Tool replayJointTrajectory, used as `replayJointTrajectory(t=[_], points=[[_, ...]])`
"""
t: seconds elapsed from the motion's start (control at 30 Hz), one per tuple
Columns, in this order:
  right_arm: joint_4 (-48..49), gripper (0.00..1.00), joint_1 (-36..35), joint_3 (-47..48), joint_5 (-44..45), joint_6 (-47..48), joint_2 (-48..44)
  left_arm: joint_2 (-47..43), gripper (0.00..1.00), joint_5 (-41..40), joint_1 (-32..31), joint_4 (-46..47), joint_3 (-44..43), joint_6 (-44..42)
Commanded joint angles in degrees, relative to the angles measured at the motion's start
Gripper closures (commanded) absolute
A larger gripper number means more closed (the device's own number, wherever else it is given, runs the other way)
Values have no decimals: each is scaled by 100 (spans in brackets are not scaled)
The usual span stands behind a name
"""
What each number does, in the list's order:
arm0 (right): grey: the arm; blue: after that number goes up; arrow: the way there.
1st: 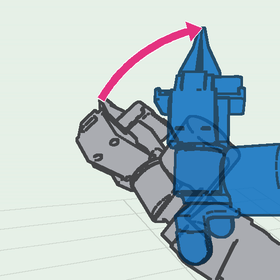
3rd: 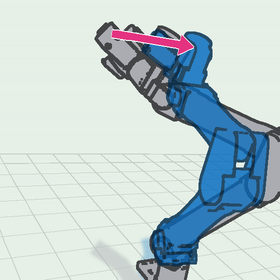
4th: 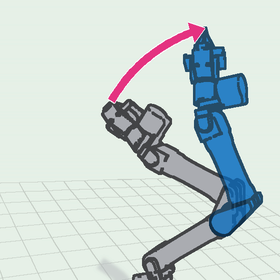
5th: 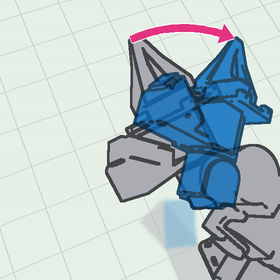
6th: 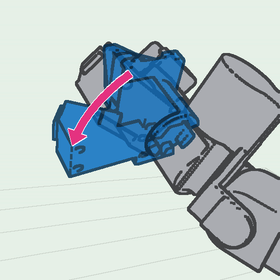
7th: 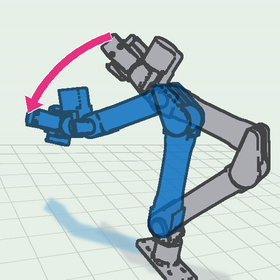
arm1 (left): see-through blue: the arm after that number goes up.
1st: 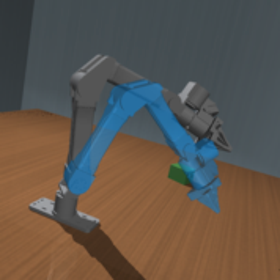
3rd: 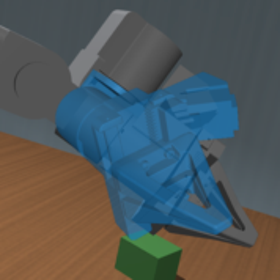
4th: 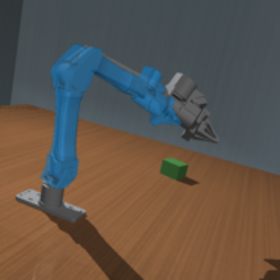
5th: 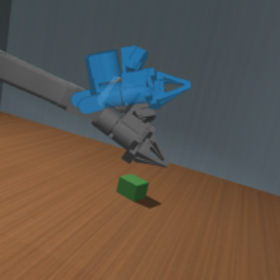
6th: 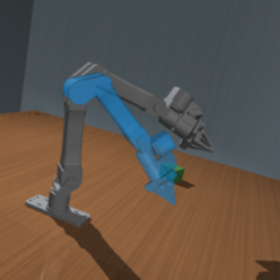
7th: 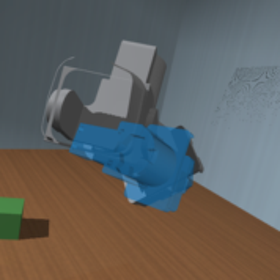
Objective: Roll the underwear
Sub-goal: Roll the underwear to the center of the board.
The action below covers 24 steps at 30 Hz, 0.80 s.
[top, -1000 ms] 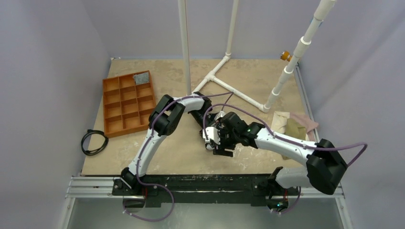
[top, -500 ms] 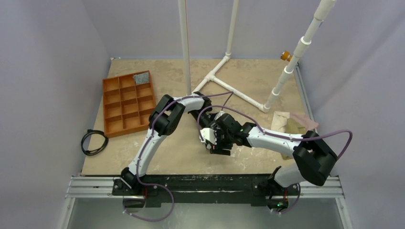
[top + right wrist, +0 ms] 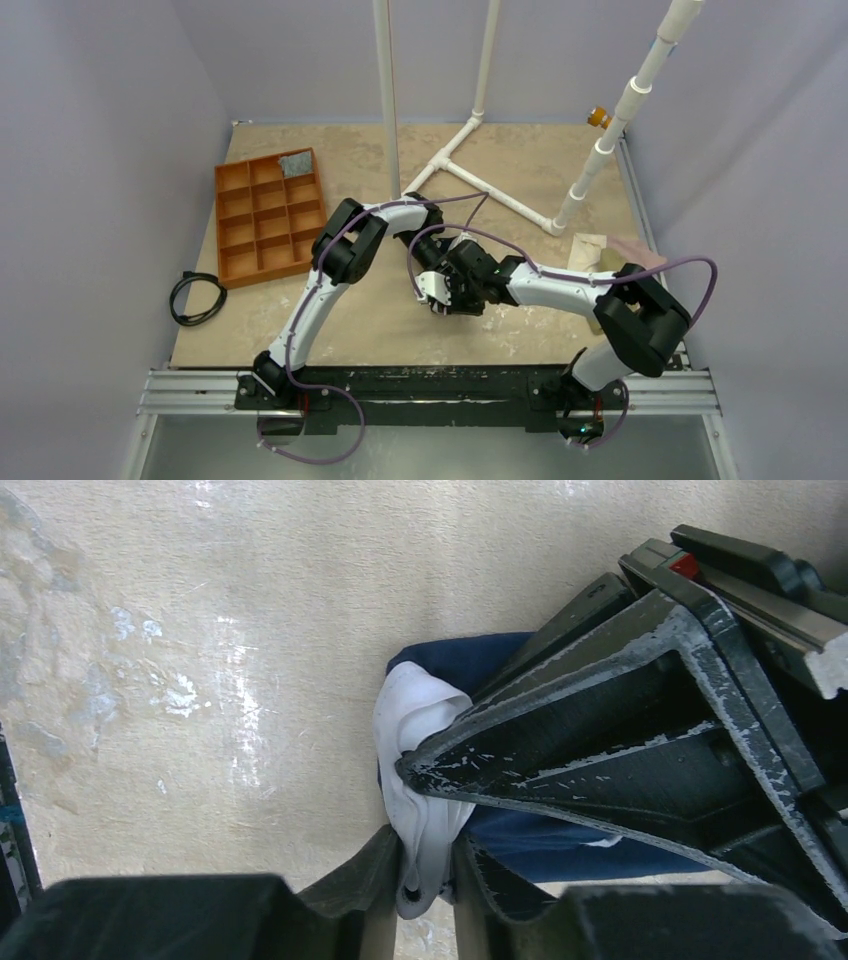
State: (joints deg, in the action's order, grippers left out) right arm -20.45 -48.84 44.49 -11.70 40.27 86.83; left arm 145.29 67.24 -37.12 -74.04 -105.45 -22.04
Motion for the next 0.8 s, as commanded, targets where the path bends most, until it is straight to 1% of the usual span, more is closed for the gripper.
replayJointTrajectory(t=[0.0,0.1,0.17,0.23,0.4,0.57,0.77], points=[[-33,83,-19,159,-138,88,125,9,100,-23,41,65,-11,-28],[-201,95,-17,206,-314,103,214,-20,100,-56,45,77,17,-35],[-348,99,-12,247,-419,108,260,-121,94,-130,43,152,86,-50],[-528,100,-12,286,-506,104,290,-289,86,-247,45,274,207,-56],[-936,100,-12,367,-618,63,247,-659,73,-444,58,434,408,-82],[-1268,100,-17,420,-705,-68,106,-851,67,-605,134,398,471,-144],[-1304,100,-12,420,-812,-201,7,-1117,65,-750,290,386,686,-241]])
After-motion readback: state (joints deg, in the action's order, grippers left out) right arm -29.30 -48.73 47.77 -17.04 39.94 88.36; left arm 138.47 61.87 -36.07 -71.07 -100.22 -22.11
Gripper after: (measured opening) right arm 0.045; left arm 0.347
